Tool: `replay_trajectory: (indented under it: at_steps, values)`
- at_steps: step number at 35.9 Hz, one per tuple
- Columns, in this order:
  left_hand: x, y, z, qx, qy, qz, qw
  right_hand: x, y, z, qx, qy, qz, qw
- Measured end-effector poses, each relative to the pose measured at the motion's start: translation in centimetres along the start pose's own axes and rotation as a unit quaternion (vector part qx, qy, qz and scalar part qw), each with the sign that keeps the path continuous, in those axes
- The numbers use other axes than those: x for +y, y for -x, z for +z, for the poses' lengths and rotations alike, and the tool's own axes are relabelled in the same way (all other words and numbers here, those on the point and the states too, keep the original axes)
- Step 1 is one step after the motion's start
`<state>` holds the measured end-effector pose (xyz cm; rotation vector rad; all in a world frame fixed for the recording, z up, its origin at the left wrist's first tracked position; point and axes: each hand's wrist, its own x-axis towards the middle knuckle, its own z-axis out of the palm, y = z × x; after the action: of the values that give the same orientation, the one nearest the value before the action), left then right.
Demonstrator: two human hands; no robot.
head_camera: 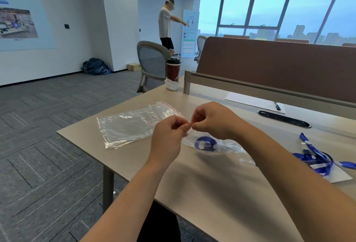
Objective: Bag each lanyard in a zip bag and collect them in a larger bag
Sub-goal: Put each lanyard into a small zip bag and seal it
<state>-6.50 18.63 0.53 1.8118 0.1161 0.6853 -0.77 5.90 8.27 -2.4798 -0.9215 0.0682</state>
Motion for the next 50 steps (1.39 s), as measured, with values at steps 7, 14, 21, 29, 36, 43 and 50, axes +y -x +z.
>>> replay_trajectory:
  at_steps: [7, 14, 21, 29, 36, 43, 50]
  values:
    - [0.2, 0.2, 0.3, 0.031, -0.019, 0.013, 0.999, 0.2, 0.0, -0.4, -0.012, -0.009, 0.018, 1.000]
    - [-0.1, 0.0, 0.0, 0.030, -0.005, -0.012, 0.999, 1.5, 0.7, -1.9, -0.035, 0.013, 0.038, 0.999]
    - [0.4, -0.4, -0.5, -0.084, 0.014, -0.057, 0.995, 2.5, 1.3, -1.7, -0.035, 0.048, 0.031, 0.998]
    - [0.9, -1.0, -0.2, -0.124, -0.058, -0.044, 0.990, 2.3, 1.0, -1.2, -0.030, 0.039, 0.016, 0.999]
    - [1.0, -0.8, 0.1, -0.101, -0.049, -0.026, 0.993, 2.5, 1.0, -1.2, -0.020, 0.022, 0.010, 0.999]
    - [0.7, -0.7, 0.5, -0.083, -0.051, -0.002, 0.995, 2.7, 1.2, -1.1, -0.014, 0.013, 0.011, 1.000]
    - [0.2, -1.0, 0.4, -0.047, -0.020, 0.026, 0.998, 3.4, 1.7, -2.1, -0.026, 0.009, 0.032, 0.999]
